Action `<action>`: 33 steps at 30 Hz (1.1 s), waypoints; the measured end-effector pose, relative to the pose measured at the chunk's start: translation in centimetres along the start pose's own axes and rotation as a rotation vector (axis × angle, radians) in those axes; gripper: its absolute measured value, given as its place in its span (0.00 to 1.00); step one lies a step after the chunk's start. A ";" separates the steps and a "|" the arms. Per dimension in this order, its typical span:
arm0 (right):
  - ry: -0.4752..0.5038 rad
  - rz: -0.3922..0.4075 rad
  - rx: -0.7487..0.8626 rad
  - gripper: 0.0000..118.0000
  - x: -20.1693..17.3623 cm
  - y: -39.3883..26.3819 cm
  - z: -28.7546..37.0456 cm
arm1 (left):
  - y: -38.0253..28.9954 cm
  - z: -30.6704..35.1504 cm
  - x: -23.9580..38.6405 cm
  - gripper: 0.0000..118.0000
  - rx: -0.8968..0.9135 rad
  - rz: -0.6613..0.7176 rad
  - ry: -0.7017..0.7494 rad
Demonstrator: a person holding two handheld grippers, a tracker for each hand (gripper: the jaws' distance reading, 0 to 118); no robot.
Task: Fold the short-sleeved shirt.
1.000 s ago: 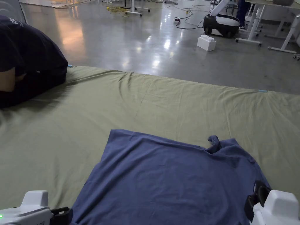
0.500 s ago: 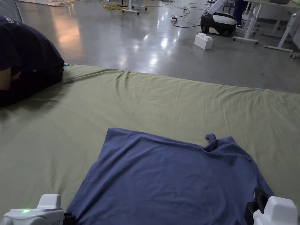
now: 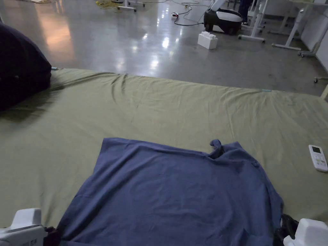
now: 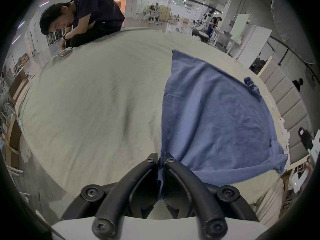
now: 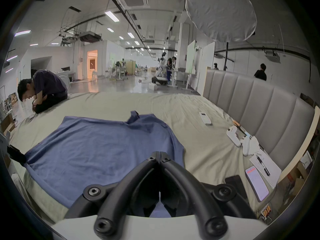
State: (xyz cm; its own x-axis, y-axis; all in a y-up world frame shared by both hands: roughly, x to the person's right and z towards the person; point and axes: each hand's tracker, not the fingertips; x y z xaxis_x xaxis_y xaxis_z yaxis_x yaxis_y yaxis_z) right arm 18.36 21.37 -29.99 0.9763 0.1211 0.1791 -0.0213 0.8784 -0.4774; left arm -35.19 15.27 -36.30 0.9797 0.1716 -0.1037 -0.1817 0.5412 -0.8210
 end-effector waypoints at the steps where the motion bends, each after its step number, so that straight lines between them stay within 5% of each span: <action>1: 0.018 0.009 -0.018 0.13 0.4 -0.1 0.0 | 0.2 0.5 0.2 0.05 0.003 0.004 0.001; 4: -0.010 0.023 -0.138 0.60 1.9 -1.1 -0.1 | 0.1 0.9 0.4 0.05 0.011 0.000 -0.001; 12: -0.057 0.041 -0.466 0.63 4.3 -7.0 -2.0 | 0.1 0.8 0.7 0.05 0.005 -0.012 0.010; 15: -0.031 -0.024 -0.538 0.63 4.7 -9.0 -3.2 | 0.0 0.5 0.6 0.05 -0.001 -0.009 0.015; 18: -0.026 -0.055 -0.552 0.58 4.7 -10.0 -4.2 | 0.0 0.2 0.5 0.05 -0.005 -0.009 0.017; 24: 0.036 -0.054 -0.536 0.06 4.5 -9.1 -4.6 | 0.0 -0.1 0.4 0.05 -0.011 -0.004 0.021; 29: 0.052 -0.021 -0.535 0.04 4.9 -8.1 -4.6 | 0.0 -0.1 0.4 0.05 -0.009 -0.007 0.018; 33: 0.030 0.099 -0.520 0.04 4.1 -7.2 -3.3 | 0.0 0.2 0.6 0.05 0.002 -0.018 0.012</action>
State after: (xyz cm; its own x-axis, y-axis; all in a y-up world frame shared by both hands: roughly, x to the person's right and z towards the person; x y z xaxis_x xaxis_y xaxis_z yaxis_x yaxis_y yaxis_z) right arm 23.25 14.02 -28.67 0.9808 0.1725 0.0905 -0.0120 0.5173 -0.8557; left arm -34.62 15.56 -36.24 0.9837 0.1520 -0.0961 -0.1646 0.5456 -0.8217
